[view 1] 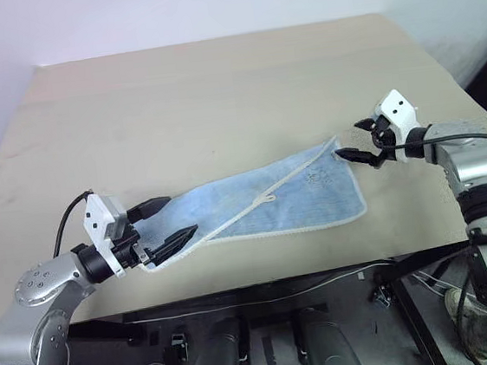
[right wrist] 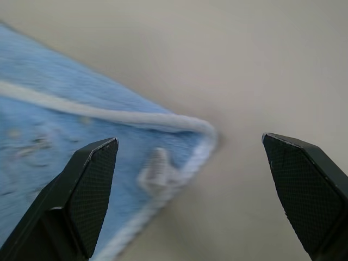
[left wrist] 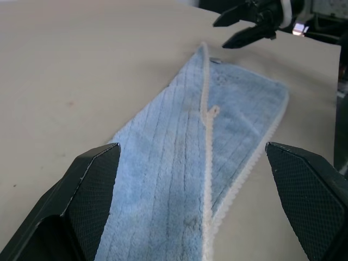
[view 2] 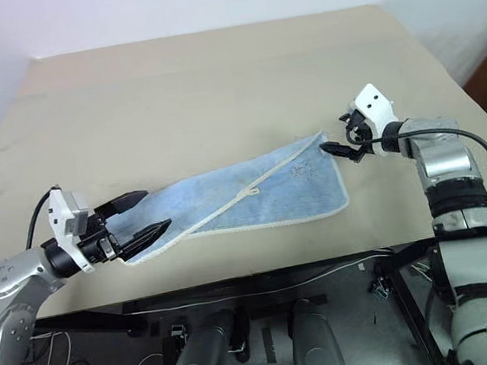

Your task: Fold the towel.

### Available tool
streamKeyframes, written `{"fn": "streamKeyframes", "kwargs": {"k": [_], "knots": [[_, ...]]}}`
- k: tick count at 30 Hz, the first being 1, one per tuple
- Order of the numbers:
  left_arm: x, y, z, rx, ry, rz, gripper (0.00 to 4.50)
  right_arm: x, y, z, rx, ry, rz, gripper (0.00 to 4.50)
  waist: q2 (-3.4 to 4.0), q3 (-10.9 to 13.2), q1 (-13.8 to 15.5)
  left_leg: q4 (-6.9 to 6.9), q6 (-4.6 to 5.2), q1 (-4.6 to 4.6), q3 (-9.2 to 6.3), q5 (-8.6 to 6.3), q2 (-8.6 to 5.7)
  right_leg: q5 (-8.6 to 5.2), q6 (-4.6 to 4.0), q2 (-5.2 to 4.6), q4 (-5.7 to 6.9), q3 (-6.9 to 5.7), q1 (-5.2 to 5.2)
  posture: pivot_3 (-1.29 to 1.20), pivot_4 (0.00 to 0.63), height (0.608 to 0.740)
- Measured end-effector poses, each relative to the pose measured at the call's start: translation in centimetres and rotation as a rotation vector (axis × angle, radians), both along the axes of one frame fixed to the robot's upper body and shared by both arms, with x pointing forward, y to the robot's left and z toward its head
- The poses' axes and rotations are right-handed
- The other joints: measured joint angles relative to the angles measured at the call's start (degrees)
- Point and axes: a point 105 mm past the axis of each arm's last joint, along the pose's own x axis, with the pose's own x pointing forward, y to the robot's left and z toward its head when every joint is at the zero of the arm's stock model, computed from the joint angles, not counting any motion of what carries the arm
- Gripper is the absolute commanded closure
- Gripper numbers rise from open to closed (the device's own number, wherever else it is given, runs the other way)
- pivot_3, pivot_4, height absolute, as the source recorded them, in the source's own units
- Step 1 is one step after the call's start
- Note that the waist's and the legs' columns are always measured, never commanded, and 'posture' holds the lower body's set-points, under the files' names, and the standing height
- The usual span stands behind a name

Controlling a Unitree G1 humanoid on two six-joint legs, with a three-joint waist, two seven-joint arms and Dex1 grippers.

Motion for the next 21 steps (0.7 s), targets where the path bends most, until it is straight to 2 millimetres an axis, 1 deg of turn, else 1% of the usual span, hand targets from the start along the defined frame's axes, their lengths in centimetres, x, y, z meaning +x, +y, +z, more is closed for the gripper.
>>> {"fn": "streamKeyframes", "kwargs": {"k": [5, 9, 12, 15, 19, 21], "knots": [[0.0, 0.1, 0.1, 0.006, -0.019, 0.003, 0.00, 1.3, 0.1, -1.3, -0.084, -0.004, -0.029, 0.04, 0.01, 0.00, 0.03, 0.00, -0.02, 0.00, 0.00, 0.01, -0.02, 0.01, 0.01, 0.00, 0.01, 0.00, 0.00, 0.00, 0.150, 0.740], [0.0, 0.1, -0.2, 0.009, -0.014, 0.009, 0.00, 2.0, -0.1, -1.2, -0.112, -0.044, -0.054, 0.04, 0.01, 0.00, -0.04, 0.00, -0.03, 0.00, 0.00, 0.02, -0.04, 0.01, 0.02, 0.01, 0.02, -0.01, 0.01, 0.00, 0.150, 0.740], [0.0, 0.1, -0.3, 0.004, -0.013, 0.015, 0.00, 2.7, 0.5, -0.9, -0.105, -0.066, -0.055, 0.04, 0.02, 0.00, -0.31, -0.01, -0.09, 0.04, 0.00, 0.06, -0.03, 0.03, 0.05, 0.03, 0.08, -0.01, 0.00, 0.00, 0.150, 0.740], [-0.1, 0.1, -0.4, 0.001, -0.016, 0.019, 0.00, 3.0, 0.6, -0.7, -0.133, -0.103, -0.049, 0.04, 0.01, 0.00, -0.29, -0.07, -0.17, 0.07, -0.01, 0.11, -0.03, 0.04, 0.06, 0.04, 0.09, -0.01, 0.00, 0.00, 0.150, 0.740], [-0.1, 0.1, -0.4, 0.001, -0.017, 0.023, 0.00, 3.3, 1.4, -0.7, -0.139, -0.106, -0.033, 0.04, 0.02, 0.01, -0.29, -0.08, -0.20, 0.12, -0.02, 0.13, -0.03, 0.03, 0.05, 0.04, 0.13, -0.01, 0.02, 0.00, 0.150, 0.740], [-0.2, 0.2, -0.5, 0.001, -0.012, 0.029, 0.00, 3.2, 1.7, -1.1, -0.151, -0.098, -0.018, 0.04, 0.02, 0.01, -0.30, -0.11, -0.20, 0.20, -0.01, 0.13, -0.03, 0.03, 0.05, 0.04, 0.13, -0.01, 0.08, 0.00, 0.150, 0.740]]}}
